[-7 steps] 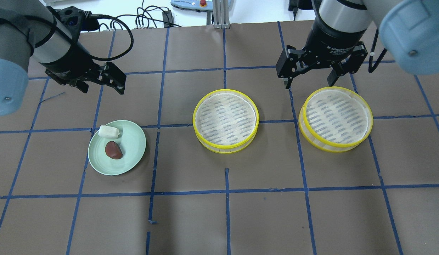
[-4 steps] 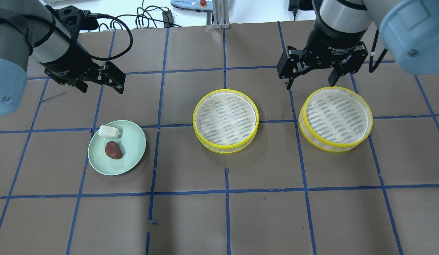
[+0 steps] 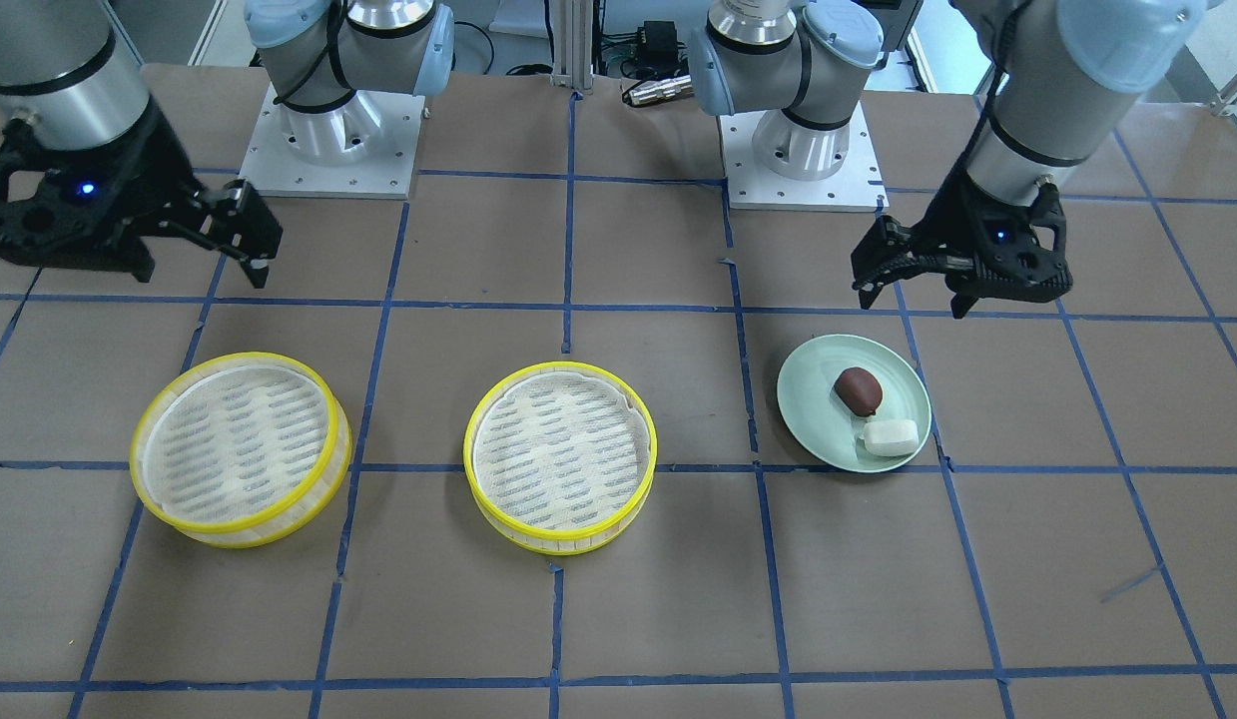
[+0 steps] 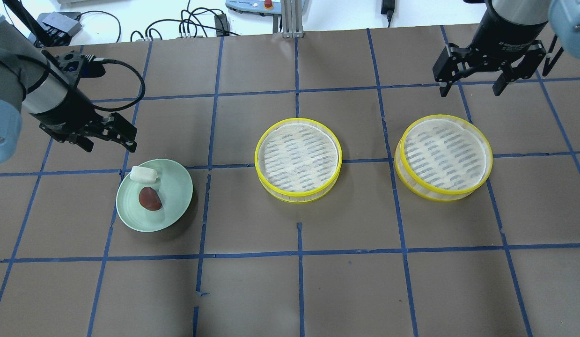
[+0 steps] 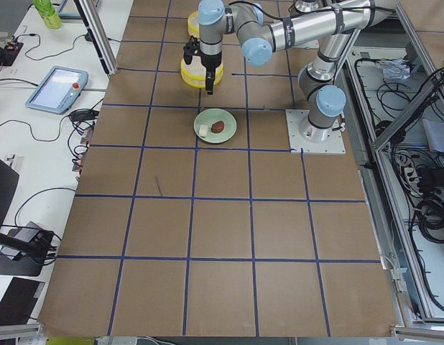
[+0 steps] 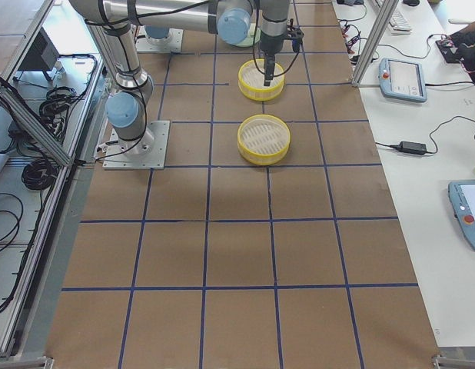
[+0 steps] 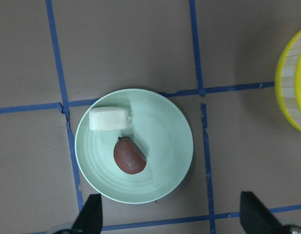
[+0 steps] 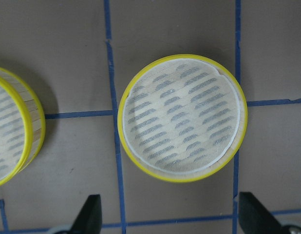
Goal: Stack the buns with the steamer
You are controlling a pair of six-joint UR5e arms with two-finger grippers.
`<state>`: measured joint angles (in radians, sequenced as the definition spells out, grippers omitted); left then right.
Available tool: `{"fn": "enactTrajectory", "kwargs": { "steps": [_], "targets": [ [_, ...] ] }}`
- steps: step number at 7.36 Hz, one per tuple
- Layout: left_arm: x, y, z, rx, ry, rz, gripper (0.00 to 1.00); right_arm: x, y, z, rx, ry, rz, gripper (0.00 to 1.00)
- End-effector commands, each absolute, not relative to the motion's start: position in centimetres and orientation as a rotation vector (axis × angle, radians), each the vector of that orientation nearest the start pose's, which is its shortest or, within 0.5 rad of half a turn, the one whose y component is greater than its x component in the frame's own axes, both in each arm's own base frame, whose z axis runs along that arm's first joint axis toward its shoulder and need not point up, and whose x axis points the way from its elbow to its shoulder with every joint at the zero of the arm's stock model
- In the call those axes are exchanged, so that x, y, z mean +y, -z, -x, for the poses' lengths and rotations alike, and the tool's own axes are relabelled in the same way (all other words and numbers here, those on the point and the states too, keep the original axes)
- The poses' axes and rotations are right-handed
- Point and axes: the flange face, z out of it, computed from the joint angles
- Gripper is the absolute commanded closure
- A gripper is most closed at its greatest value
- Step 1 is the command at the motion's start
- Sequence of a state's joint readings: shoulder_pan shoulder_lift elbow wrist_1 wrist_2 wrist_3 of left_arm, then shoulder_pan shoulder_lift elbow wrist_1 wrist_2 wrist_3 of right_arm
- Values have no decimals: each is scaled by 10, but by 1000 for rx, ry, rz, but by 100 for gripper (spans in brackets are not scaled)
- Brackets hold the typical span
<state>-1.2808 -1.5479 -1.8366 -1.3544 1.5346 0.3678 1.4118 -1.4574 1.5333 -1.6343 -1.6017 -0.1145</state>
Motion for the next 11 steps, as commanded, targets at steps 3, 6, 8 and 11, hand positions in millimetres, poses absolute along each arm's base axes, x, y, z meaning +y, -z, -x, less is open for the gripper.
{"fn": "enactTrajectory", "kwargs": {
  "steps": [3, 6, 8, 11],
  "targets": [
    [-539, -262, -43, 3212, -191, -64, 1, -628, -278, 59, 3151, -22, 136, 8],
    [-533, -198, -40, 3230, -298, 31, 8, -591, -239, 100, 3126, -169, 20, 8],
    [-531, -194, -40, 3223, -314, 27, 71, -576, -224, 105, 3106, -223, 27, 12],
    [-543, -211, -44, 3199, -164, 84, 100, -569, -218, 105, 3113, -279, 29, 72]
  ]
}}
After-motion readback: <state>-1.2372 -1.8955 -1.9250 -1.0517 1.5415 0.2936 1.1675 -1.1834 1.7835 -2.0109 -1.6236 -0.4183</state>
